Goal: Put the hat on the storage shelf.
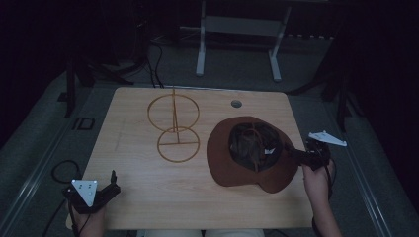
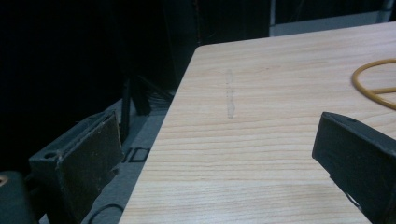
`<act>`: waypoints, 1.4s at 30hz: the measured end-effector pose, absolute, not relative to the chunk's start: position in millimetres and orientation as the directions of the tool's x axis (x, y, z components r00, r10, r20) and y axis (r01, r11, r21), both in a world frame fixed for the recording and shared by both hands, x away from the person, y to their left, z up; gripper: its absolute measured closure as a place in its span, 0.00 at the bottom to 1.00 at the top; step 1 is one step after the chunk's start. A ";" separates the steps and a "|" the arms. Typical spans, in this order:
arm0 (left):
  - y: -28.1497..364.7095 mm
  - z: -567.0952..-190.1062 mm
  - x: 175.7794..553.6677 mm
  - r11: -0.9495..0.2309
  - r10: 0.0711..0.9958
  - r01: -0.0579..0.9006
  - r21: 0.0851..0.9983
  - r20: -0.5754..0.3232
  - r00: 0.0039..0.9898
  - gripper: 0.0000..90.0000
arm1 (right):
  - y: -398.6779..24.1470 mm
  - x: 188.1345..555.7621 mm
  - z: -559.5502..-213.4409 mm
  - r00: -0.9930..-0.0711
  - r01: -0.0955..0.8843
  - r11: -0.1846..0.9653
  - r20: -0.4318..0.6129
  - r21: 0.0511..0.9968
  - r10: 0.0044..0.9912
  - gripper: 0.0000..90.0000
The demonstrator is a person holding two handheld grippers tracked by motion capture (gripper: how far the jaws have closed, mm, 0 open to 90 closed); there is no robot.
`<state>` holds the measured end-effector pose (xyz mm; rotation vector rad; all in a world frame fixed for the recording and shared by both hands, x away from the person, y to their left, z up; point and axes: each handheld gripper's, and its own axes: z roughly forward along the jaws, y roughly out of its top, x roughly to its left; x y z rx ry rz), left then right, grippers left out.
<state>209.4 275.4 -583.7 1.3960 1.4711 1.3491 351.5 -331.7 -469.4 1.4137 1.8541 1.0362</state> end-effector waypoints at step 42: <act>279.2 -583.5 210.9 -0.104 0.983 0.226 0.969 0.135 -0.126 0.02 | -276.3 451.1 -528.0 -0.262 0.661 0.383 -0.280 0.645 0.924 0.84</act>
